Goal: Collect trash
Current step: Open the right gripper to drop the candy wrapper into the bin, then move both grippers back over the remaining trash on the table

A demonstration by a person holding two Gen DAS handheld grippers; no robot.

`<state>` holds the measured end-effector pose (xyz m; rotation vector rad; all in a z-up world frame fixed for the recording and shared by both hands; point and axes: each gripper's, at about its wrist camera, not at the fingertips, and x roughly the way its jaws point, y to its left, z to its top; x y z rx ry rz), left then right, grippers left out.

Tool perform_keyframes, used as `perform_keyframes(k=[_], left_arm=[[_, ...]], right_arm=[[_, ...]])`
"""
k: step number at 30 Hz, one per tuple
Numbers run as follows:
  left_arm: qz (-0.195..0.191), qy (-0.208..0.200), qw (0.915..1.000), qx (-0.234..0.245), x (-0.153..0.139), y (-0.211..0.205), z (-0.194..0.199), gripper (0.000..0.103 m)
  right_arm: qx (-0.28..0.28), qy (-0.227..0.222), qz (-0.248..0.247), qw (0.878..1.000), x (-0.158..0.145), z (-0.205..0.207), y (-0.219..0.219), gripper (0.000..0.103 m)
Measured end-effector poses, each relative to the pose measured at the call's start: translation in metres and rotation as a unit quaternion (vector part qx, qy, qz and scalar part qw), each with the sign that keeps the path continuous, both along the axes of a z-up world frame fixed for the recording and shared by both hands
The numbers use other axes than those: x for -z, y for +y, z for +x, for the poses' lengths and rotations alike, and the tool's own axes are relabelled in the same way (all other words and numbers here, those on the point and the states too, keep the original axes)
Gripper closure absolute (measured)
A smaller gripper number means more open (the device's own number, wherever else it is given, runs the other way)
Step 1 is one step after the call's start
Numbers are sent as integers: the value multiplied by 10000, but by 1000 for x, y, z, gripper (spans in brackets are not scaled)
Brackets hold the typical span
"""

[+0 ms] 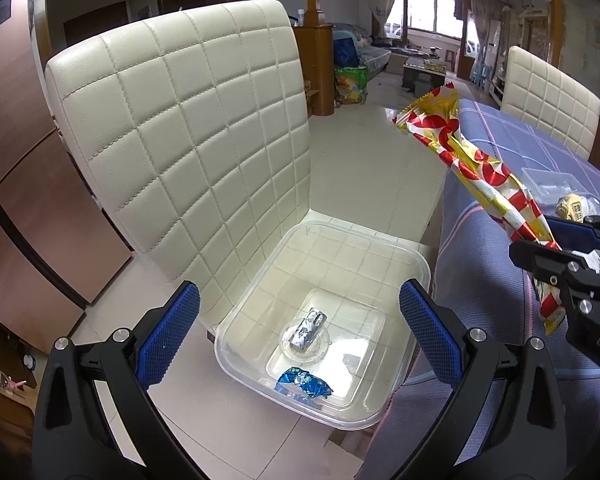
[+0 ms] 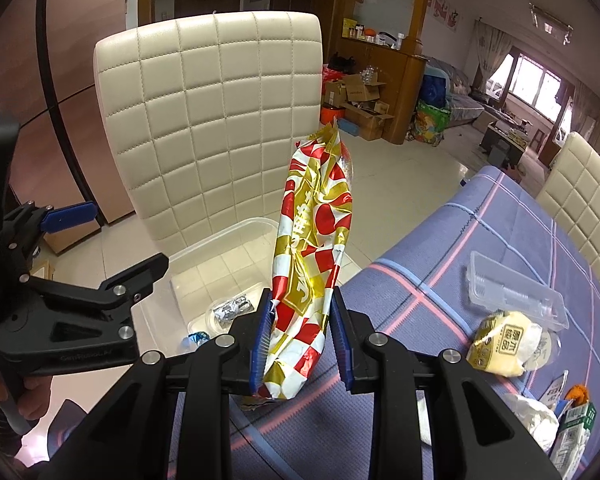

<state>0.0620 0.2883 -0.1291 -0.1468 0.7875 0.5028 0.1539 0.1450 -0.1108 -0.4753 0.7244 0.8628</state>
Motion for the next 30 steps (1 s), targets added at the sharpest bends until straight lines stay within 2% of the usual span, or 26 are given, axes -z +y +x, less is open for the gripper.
perform_keyframes(k=[4,7,9,14,18,30], left_arm=[[11,-6,10000,-54,-1,4,-4,4],[49,-17,9999,-98,-2,7,-7,4],[97,-27,9999,-136,-3,9,-9,4],[113,-44,9997,-191,-4,12,-13,4],[120,-27,9998,-147,-5,9,-12,4],[174,-59,9998,74,-11,-9,-9,4]], right_arm=[[-77,-62,80,9999,-3,-1,2,75],[-153,-58,216,9996,-7,-1,4,68],[-166,-119,287,9994,-10,-1,3,54],[-136,-269,397,9988,-14,-1,2,30],[-94,-242,363,9990,-13,0,0,28],[35,-147,276,9995,-9,-3,-17,27]])
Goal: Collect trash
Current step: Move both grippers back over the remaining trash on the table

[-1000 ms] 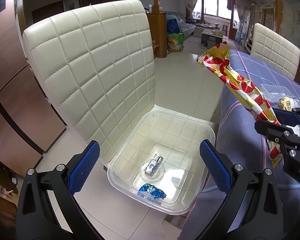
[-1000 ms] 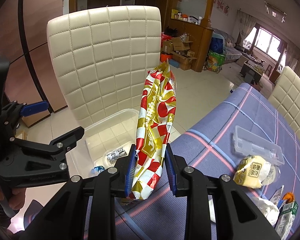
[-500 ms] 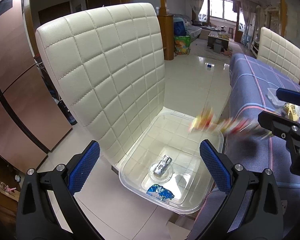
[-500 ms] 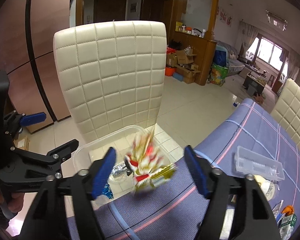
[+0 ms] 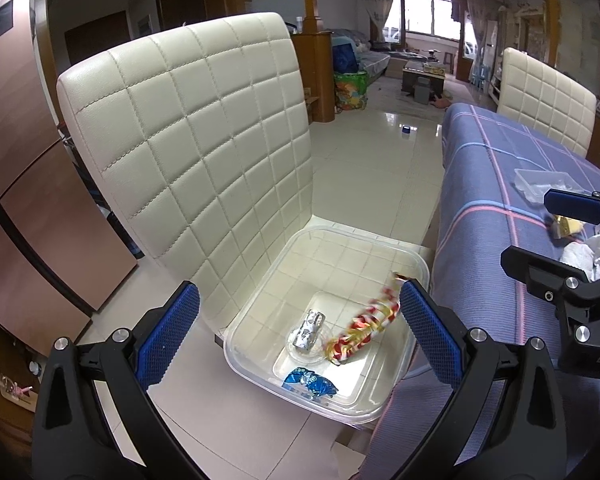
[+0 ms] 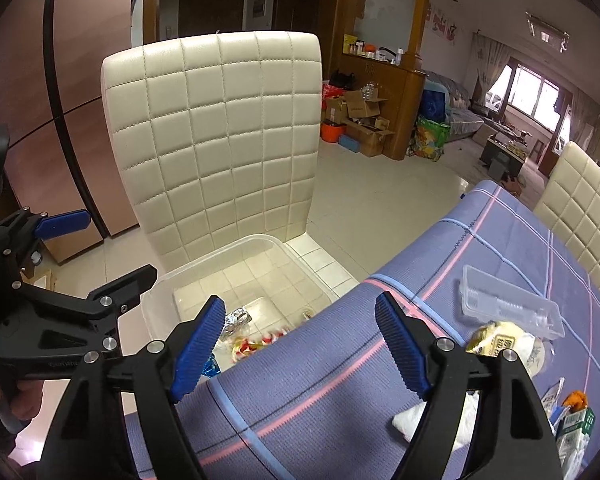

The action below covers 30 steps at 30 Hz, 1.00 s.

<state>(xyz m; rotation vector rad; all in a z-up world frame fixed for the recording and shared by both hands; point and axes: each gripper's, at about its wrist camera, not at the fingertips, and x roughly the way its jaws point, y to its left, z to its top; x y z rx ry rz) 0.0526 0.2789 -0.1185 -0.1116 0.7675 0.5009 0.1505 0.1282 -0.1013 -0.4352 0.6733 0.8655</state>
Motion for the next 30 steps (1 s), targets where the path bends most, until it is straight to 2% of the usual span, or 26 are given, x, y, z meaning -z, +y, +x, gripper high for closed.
perform_keyframes(k=[8,18,24,30], left_arm=[[40,1,9997,252,-4,-19,4,4],[172,-26,9970,754,-15,-64,16,4],[104,51,9929,1187,-14,-101,30,4],[76,161,9855,1690,-11,-147,52,4]], right_arm=[[347,-117,110,9993,-4,-3,-30,27],[865,-211,270,9957,-17,-2,-81,28],[1265,-233,202,9915,-17,-2,-118,28],[1773,-70,193,9839,-12,7,-164,27]])
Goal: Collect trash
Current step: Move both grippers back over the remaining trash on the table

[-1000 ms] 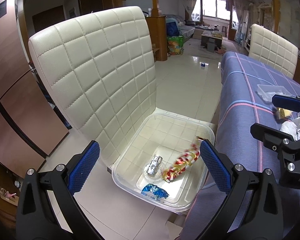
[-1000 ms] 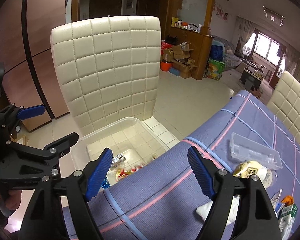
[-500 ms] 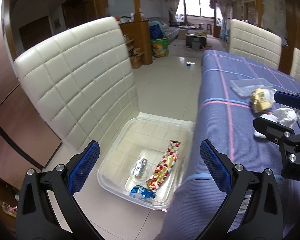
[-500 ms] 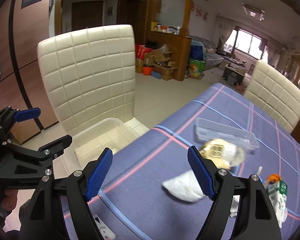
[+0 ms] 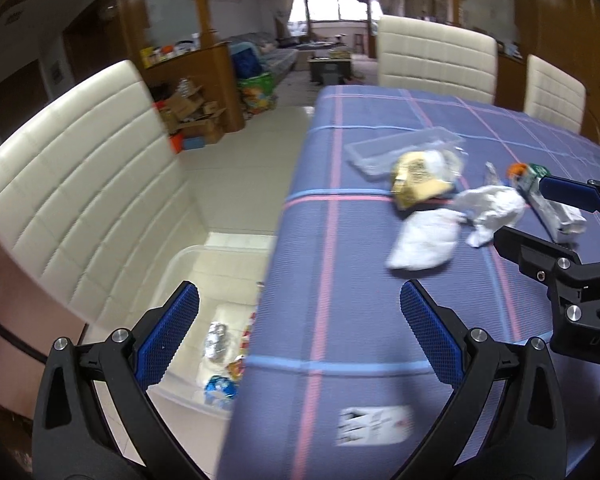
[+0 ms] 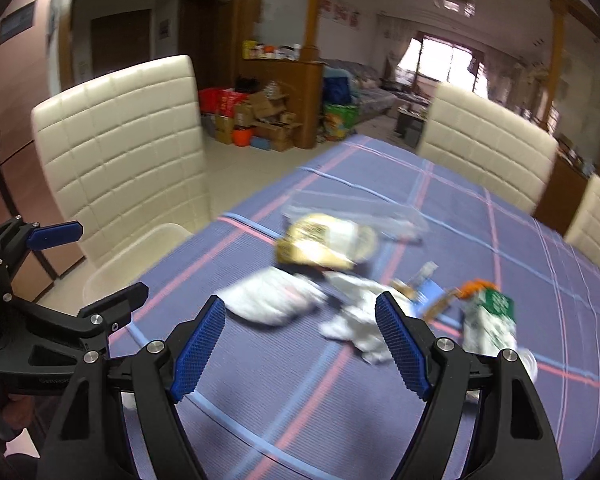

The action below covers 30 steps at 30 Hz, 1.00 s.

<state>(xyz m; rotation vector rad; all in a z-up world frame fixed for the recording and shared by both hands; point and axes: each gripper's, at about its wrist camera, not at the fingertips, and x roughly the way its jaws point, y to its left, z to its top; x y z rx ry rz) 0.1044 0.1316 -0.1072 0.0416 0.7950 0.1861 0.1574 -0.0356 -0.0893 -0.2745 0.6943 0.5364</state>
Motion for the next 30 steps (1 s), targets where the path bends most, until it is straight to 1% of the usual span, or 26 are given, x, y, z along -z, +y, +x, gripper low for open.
perform_keyframes(k=[3,7,10,15,19,21,25,30], left_arm=[[60,54,9997,234,3,-22,11,4],[152,140,9986,485,6,-44,25,4],[213,197,9979,584,10,-54,34,4],[107,308,9973,660,15,-59,47,4],[93,425,9966,697,22,-64,58,4],[120,474,9963,710,25,-66,63,4],[197,541,9957,724,29,-71,72,4],[141,568,9958,697,34,-67,82,4]], right_arm=[[334,104,35,9994,4,5,-25,28],[738,98,24,9972,8,6,-60,27],[1050,90,14,9944,10,7,-83,27],[1427,260,23,9894,18,13,-113,27],[1637,231,-40,9862,21,18,-121,27],[1719,290,-1,9847,23,21,-128,27],[1714,543,168,9836,32,30,-135,27],[1700,531,98,9840,35,39,-130,27]])
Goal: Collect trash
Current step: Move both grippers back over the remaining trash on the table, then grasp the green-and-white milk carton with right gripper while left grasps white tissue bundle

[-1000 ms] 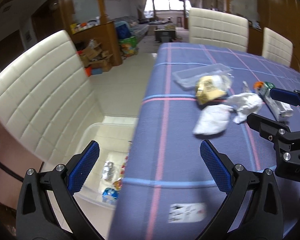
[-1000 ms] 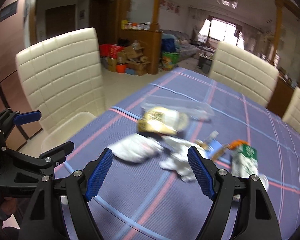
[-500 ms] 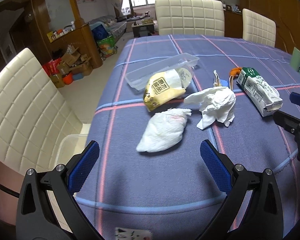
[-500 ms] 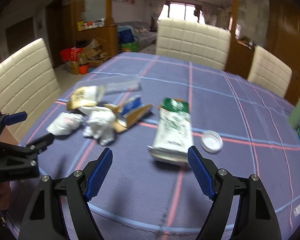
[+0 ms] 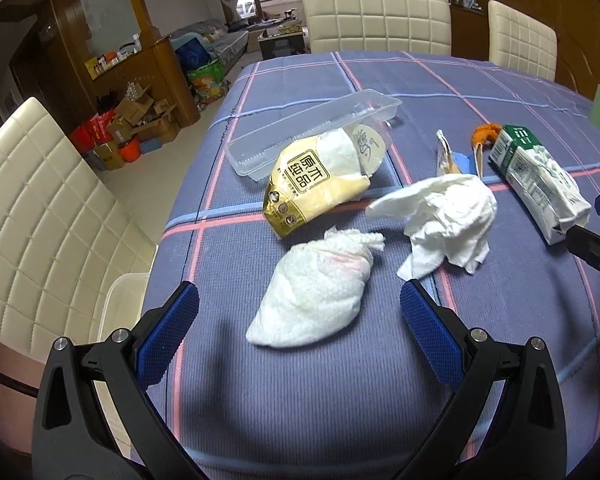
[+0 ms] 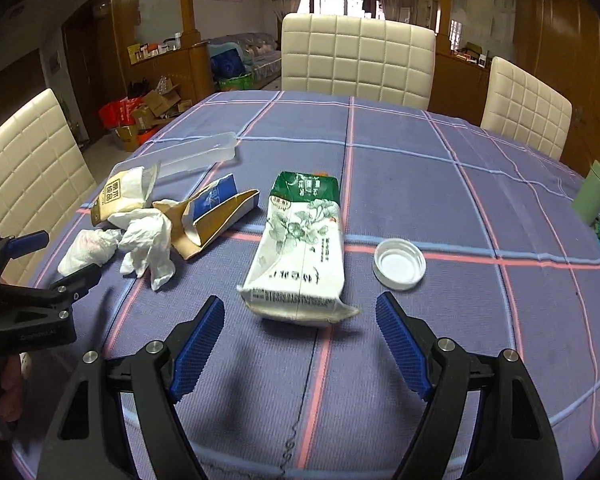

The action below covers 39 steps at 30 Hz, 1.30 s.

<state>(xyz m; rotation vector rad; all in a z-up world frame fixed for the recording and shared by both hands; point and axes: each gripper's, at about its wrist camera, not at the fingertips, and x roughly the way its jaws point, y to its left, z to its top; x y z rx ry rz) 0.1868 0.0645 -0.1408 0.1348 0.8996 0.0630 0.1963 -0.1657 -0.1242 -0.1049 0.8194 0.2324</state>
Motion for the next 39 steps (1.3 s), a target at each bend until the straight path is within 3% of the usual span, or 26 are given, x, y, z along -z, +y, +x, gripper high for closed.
perform_keyframes(k=[3,5,8,10,11,13,17,39], left_arm=[[9,27,10000,34,2,0,4,6],[39,38,10000,48,3,-1,5,14],[45,77,9999,91,7,-1,6,27],[-18,65,9999,148,7,-1,5,44],[-58,75,9998,173,7,-1,5,49],[-104,99,9997,194,6,-1,3,68],[5,-35,9997,242,0,-5,-7,73],[104,-758,9970,143,-47,5,-82,73]], right_arm=[[31,9,-21,10000,3,9,2,27],[64,19,-45,10000,5,12,3,27],[49,83,-18,10000,10,14,5,36],[50,22,-53,10000,10,11,7,39],[45,6,-86,10000,10,10,8,48],[10,16,-77,10000,10,6,10,49],[6,-86,-148,9999,8,-1,11,50],[-527,-533,-115,9971,-36,-69,40,50]])
